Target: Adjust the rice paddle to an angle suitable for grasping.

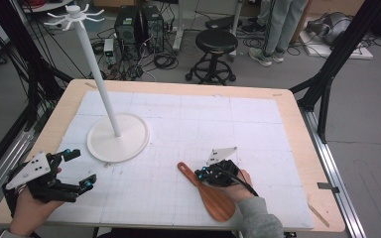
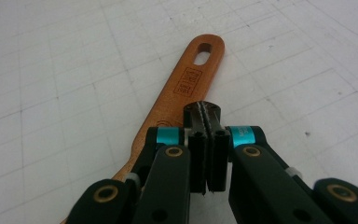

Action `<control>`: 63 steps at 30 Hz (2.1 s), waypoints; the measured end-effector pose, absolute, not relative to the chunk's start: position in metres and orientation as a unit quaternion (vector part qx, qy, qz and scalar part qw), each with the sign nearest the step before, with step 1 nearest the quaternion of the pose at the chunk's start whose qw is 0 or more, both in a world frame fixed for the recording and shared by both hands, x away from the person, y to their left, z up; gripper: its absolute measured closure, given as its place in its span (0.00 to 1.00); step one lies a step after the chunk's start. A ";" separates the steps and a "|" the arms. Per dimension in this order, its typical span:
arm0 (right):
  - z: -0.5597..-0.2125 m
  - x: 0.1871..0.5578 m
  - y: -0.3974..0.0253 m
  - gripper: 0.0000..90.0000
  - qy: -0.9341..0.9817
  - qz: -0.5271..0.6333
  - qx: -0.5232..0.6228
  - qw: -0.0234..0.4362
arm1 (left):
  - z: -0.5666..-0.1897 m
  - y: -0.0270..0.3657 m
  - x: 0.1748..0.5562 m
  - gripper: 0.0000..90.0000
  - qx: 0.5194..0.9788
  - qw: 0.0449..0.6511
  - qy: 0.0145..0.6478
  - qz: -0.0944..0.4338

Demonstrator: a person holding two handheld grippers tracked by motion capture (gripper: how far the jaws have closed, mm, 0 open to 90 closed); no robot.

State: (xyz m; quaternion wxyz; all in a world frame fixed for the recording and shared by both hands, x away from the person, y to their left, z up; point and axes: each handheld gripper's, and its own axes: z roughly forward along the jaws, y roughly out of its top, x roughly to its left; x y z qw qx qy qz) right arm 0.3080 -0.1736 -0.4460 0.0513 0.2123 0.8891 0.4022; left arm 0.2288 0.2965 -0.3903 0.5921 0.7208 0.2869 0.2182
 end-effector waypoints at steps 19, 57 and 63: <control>-0.443 0.298 -0.154 0.99 0.905 0.391 0.167 0.030 | -0.391 0.296 0.229 0.02 0.723 0.589 0.287 0.218; -0.441 0.282 -0.127 0.98 0.919 0.379 0.107 -0.005 | -0.391 0.297 0.229 0.02 0.724 0.588 0.287 0.219; -0.431 0.278 -0.134 0.77 0.904 0.411 0.118 0.014 | -0.392 0.297 0.229 0.02 0.724 0.587 0.288 0.219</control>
